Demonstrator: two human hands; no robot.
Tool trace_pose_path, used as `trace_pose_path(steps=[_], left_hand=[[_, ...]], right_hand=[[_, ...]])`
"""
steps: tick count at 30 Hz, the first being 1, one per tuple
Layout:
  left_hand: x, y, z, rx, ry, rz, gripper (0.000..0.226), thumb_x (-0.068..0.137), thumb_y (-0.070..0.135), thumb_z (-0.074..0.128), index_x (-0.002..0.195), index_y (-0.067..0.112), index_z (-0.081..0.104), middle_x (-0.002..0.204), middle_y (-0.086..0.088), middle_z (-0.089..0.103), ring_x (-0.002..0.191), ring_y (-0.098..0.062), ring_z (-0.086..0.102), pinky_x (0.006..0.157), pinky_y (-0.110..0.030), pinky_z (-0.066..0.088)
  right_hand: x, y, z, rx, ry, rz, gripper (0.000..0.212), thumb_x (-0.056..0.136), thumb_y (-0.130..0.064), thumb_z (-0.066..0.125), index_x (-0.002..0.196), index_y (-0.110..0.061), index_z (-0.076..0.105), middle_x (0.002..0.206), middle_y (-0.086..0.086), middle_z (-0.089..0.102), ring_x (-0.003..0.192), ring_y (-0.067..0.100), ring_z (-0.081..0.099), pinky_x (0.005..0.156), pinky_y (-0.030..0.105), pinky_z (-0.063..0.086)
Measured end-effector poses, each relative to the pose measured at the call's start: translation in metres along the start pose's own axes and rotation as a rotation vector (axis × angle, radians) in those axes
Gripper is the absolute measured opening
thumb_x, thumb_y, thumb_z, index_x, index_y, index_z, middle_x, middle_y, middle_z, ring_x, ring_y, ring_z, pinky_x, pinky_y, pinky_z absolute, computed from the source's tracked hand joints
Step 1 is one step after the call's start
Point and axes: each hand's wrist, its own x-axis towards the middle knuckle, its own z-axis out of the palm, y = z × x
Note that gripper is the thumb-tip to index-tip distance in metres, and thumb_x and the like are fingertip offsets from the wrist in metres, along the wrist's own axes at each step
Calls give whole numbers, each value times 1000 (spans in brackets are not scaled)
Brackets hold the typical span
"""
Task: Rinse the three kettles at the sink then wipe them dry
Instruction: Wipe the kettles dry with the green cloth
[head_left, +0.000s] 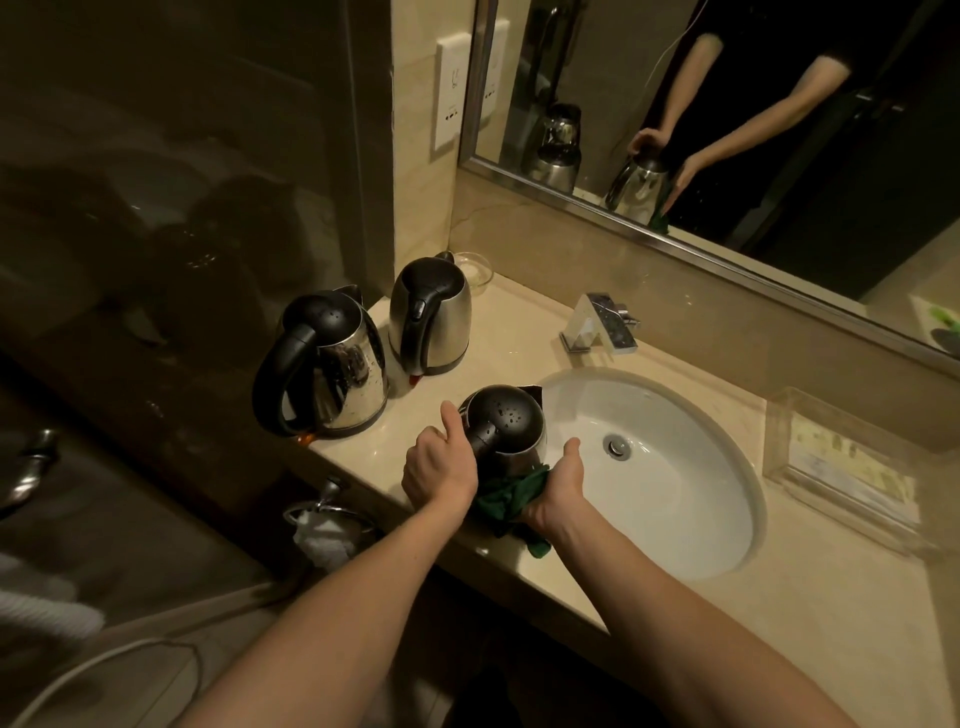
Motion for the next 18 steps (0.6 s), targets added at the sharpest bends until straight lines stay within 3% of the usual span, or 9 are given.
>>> trace_pose_path(steps=[6, 13, 18], left_hand=[[8, 0, -3, 26, -14, 35, 78, 101, 63, 16, 102, 5, 69, 105, -17, 70, 99, -35, 64, 82, -38, 44], [12, -1, -6, 49, -32, 43, 80, 100, 64, 15, 94, 5, 69, 97, -16, 70, 92, -32, 65, 81, -41, 49], [13, -1, -6, 61, -47, 41, 79, 99, 65, 15, 88, 7, 68, 92, -13, 70, 88, -29, 65, 82, -42, 52]], right_hand=[[-14, -10, 13, 50, -56, 6, 94, 87, -78, 34, 138, -1, 51, 141, 27, 50, 135, 45, 42, 116, 59, 27], [5, -10, 16, -97, 71, -82, 84, 90, -73, 36, 133, -3, 56, 130, 22, 58, 126, 39, 50, 112, 51, 36], [15, -1, 10, -139, 99, -48, 93, 85, -79, 34, 131, -1, 53, 125, 21, 58, 127, 40, 49, 110, 50, 37]])
